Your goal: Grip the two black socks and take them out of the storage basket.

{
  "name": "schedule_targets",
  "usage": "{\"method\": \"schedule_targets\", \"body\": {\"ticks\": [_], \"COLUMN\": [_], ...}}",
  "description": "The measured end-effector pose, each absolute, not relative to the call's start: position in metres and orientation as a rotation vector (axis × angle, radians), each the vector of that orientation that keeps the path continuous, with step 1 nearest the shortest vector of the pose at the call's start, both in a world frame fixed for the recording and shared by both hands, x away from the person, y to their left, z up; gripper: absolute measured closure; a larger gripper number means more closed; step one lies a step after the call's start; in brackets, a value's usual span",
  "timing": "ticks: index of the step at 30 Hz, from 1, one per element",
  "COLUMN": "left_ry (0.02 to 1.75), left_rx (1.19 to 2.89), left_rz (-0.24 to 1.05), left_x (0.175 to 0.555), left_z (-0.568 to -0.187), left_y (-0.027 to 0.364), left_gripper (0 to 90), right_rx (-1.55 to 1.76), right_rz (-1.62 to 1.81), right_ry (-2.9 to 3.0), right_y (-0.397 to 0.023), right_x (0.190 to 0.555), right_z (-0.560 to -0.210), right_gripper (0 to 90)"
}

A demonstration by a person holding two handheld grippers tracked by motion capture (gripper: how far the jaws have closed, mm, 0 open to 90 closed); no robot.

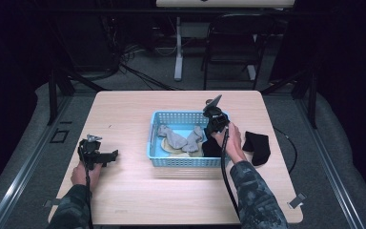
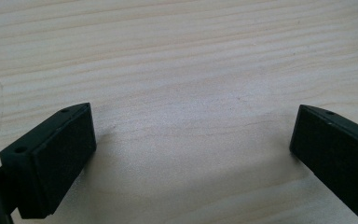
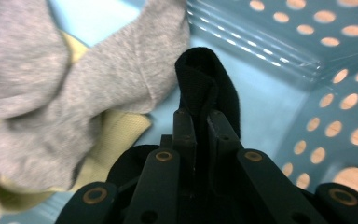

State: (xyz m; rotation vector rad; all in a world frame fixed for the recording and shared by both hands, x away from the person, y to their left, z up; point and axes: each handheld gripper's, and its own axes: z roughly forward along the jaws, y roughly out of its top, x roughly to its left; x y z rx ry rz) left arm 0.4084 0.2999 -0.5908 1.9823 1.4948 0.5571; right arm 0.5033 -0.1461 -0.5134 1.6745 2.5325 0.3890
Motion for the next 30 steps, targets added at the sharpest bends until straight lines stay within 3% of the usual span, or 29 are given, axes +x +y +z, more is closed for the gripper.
{"method": "schedule_targets", "body": {"ticks": [30], "left_ry": [1.495], "left_rx": [1.983], "left_rz": [0.557], "left_x": [0.409], "left_z": [-0.591], "left_y": [0.300], "left_gripper": [0.3], "right_rx": [1.512], "right_rz": [0.699], "right_ry": [2.465], "right_y": [-0.161], "right_x": [0.475], "right_z": [-0.414], "right_gripper": [84.3]}}
